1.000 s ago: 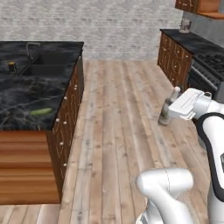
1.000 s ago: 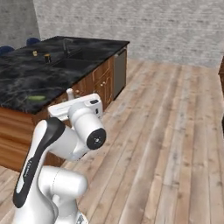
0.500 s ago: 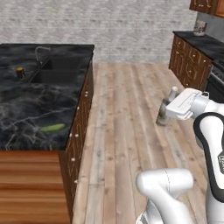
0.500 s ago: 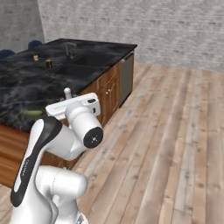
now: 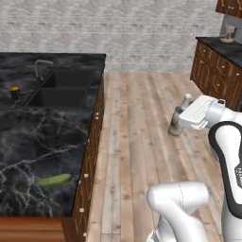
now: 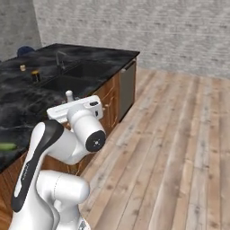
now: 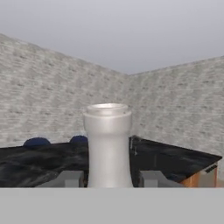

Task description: Open the cabinet directly in front. Then move the liquor and the mug to the dining counter with the candle on it.

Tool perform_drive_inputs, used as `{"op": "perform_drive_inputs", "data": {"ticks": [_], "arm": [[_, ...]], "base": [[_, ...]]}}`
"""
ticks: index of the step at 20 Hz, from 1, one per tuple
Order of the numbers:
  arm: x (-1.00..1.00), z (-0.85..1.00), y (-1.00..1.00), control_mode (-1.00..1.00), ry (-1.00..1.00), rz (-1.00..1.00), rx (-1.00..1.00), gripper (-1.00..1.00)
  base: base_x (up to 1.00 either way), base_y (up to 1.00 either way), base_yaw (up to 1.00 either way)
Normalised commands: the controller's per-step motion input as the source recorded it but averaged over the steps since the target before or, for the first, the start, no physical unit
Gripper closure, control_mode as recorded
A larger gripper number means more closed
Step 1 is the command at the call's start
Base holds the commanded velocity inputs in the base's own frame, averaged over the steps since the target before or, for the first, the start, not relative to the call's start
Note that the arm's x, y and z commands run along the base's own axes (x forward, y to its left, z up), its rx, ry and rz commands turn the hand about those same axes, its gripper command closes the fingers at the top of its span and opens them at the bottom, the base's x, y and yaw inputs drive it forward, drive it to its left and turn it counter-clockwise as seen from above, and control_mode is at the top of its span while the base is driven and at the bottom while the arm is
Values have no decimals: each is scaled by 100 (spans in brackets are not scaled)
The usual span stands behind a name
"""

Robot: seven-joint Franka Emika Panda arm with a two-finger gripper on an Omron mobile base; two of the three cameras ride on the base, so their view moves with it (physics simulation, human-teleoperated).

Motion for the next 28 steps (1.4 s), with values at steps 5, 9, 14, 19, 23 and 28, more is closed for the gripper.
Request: {"op": "perform_drive_inputs", "data": {"ticks": [5,9,14,19,23,28], "arm": [[0,0,0,100,0,0,0,100],[0,0,0,100,0,0,0,100],[0,0,0,100,0,0,0,100],[0,0,0,100,0,0,0,100],[0,0,0,100,0,0,0,100],[0,0,0,100,0,0,0,100]], "base": [[100,0,6],[100,-2,18],[100,-4,42],[96,-27,67],[100,-8,74],[99,-5,72]]}}
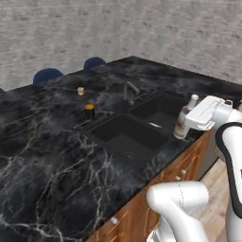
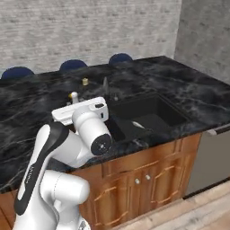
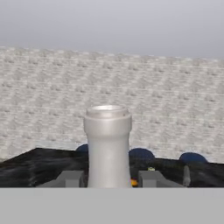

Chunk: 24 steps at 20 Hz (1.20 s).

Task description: Open the cabinet directly in front. Then move the liquor and the mug to the dining counter with the candle on it.

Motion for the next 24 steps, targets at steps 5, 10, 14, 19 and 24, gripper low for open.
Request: {"op": "perform_drive_inputs", "data": {"ticks": [5,10,14,19,24], "arm": [[0,0,0,100,0,0,0,100],[0,0,0,100,0,0,0,100],[0,0,0,100,0,0,0,100],[0,0,0,100,0,0,0,100],[0,0,0,100,0,0,0,100]], "base": [[99,0,69],[99,0,67],[99,0,61],[100,5,42],[41,12,3]]}}
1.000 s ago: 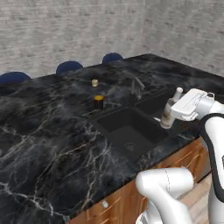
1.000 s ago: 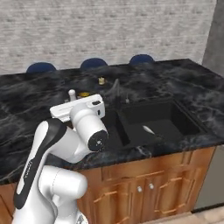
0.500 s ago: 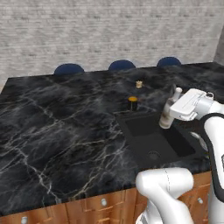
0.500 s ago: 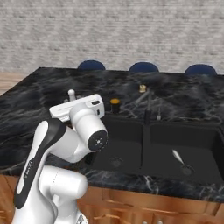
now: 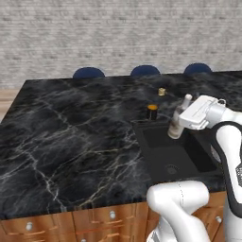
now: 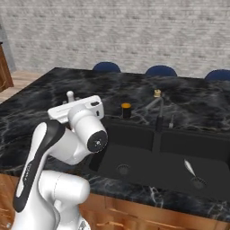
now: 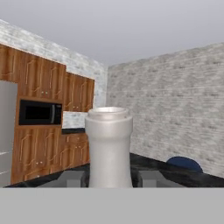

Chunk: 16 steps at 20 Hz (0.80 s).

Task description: Open the cabinet directly in front. Then move the liquor and the mug to the dining counter with the candle on it.

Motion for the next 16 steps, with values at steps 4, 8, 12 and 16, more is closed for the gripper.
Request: {"op": "perform_drive_inputs", "data": {"ticks": [4,8,12,16], "arm": [[0,0,0,100,0,0,0,100],[18,0,2,-100,0,0,0,100],[82,-3,8,-100,-1,0,0,100],[89,-23,0,-100,0,0,0,100]], "base": [[5,5,0],[0,0,0],[0,0,0],[0,0,0]]}}
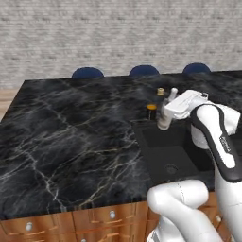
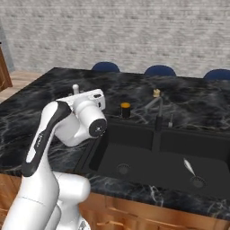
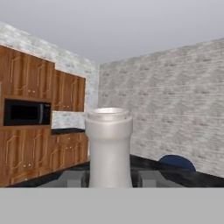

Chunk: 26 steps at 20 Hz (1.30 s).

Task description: Open the cabinet directly in front. Then move the liquor and the mug to the dining counter with the candle on it.

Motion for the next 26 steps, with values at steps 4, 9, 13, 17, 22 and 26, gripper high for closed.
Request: {"op": "perform_drive_inputs", "data": {"ticks": [4,9,13,17,22,26], "arm": [[100,-42,1,-100,0,0,0,100],[96,-37,0,-100,0,0,-1,100],[100,-56,6,-100,0,-3,-4,100],[100,-65,11,-100,0,-6,-3,100],[100,-59,0,-100,3,-6,0,100],[100,-50,0,-100,6,-5,0,100]], "base": [[0,0,0],[0,0,0],[0,0,0],[0,0,0],[0,0,0],[0,0,0]]}}
